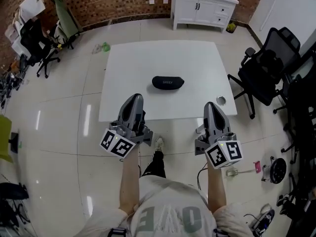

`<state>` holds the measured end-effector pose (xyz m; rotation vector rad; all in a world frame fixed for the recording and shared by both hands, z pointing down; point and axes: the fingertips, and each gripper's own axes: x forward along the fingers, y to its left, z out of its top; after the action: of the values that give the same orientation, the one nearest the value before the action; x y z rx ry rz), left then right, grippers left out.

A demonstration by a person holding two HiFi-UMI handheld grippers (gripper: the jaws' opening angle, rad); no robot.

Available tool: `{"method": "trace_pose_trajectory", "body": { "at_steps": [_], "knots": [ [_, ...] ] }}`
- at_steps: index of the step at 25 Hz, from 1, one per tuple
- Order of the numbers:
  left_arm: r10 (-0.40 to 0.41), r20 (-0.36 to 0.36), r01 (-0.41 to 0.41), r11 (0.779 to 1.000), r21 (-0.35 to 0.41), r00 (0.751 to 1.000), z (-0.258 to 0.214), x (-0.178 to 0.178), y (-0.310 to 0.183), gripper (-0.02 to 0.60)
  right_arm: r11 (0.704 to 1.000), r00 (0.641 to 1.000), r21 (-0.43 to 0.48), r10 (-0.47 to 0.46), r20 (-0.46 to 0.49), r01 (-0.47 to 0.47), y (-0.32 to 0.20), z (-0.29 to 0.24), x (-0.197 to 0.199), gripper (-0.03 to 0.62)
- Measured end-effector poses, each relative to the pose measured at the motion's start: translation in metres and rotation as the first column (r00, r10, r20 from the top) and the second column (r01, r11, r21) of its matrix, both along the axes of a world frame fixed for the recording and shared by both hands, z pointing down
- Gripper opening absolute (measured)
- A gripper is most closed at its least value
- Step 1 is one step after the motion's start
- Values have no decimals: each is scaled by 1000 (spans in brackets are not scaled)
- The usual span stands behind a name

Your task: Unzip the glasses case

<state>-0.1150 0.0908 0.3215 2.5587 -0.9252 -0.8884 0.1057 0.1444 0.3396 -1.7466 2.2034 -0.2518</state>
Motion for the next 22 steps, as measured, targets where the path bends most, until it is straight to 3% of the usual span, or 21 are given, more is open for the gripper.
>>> {"method": "trace_pose_trajectory", "body": {
  "at_steps": [3, 7, 11, 17, 22],
  "knots": [
    [-43, 43, 41, 998, 38, 998, -4, 8, 93, 5, 999, 1000, 18, -30, -8, 30, 97, 0, 4, 0],
    [-166, 239, 150, 985, 87, 957, -10, 24, 197, 5, 999, 1000, 30, -11, 9, 11, 204, -10, 16, 0],
    [-169, 352, 116, 979, 167, 921, -23, 37, 282, 5, 1000, 999, -2, -28, 39, 28, 274, -18, 6, 0],
    [-191, 372, 162, 981, 110, 908, -18, 24, 333, 5, 993, 996, -73, -84, 39, 87, 332, -8, -29, 0],
    [-232, 443, 192, 972, 134, 866, -15, 10, 360, 5, 989, 993, -96, -112, 48, 116, 356, -3, -61, 0]
  ]
}}
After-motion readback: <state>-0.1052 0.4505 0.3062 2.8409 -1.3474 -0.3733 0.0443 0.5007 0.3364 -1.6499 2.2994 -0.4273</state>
